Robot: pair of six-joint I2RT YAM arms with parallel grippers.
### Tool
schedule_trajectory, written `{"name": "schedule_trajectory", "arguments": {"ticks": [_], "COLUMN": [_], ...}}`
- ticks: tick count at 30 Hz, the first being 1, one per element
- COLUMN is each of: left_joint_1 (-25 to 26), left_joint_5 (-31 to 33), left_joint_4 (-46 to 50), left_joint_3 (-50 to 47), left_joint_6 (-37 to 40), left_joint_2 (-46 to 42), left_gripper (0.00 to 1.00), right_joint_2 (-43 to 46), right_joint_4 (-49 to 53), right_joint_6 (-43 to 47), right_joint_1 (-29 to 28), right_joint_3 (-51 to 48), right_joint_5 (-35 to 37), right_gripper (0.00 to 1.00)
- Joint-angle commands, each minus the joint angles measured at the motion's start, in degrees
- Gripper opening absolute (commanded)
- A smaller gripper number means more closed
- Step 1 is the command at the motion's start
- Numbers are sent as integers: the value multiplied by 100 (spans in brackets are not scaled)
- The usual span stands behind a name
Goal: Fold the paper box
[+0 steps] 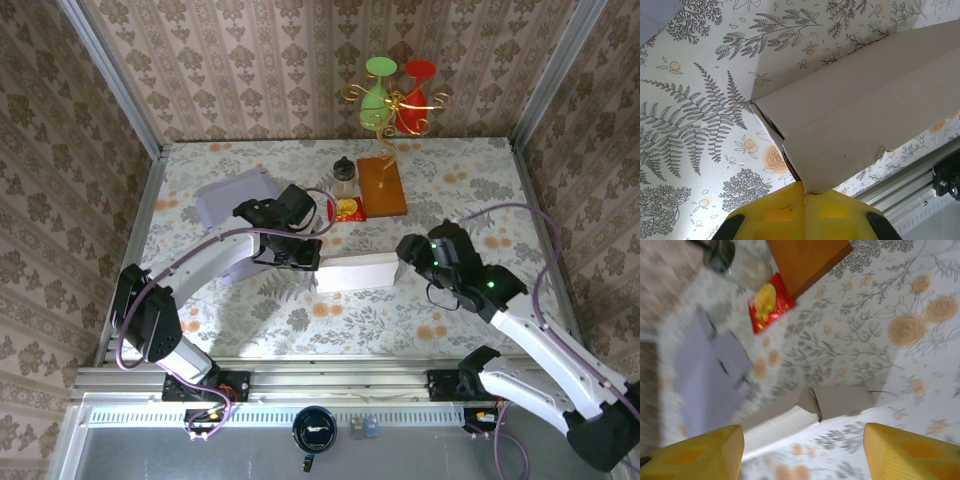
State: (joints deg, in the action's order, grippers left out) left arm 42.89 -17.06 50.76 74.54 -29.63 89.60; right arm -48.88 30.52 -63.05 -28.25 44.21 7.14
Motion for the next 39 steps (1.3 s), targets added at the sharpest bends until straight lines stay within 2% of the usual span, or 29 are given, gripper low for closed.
{"name": "schedule_trajectory", "arguments": {"ticks": [1,5,9,12,18,24,31,39], "left_joint_1": [78,87,88,84,101,103,113,116], "left_joint_5": [137,148,159,167,154,152,148,143], "left_joint_4": [200,185,205,205,205,197,192,182], "left_joint_3": [-168,-143,-101,-80,-67,-45,-45,-36], "left_joint_6": [-81,-80,-78,-74,-73,-71,-74,-84], "left_joint_2": [205,222,226,251,265,281,284,272], "left_gripper": [0,0,0,0,0,0,0,0], "right_joint_2": [171,135,82,81,-112,-269,-414,-429], "right_joint_4": [-597,-1301,-1675,-1625,-2168,-2419,-2578,-2558], "right_joint_6": [-2019,-3075,-3659,-3649,-3680,-3745,-3717,-3652], "right_joint_1": [369,496,496,503,509,512,575,593], "right_joint_3": [-378,-663,-941,-1045,-1270,-1415,-1498,-1577], "right_joint_5": [-912,-1251,-1436,-1448,-1509,-1574,-1602,-1601], "right_gripper": [67,70,70,70,70,61,56,44]}}
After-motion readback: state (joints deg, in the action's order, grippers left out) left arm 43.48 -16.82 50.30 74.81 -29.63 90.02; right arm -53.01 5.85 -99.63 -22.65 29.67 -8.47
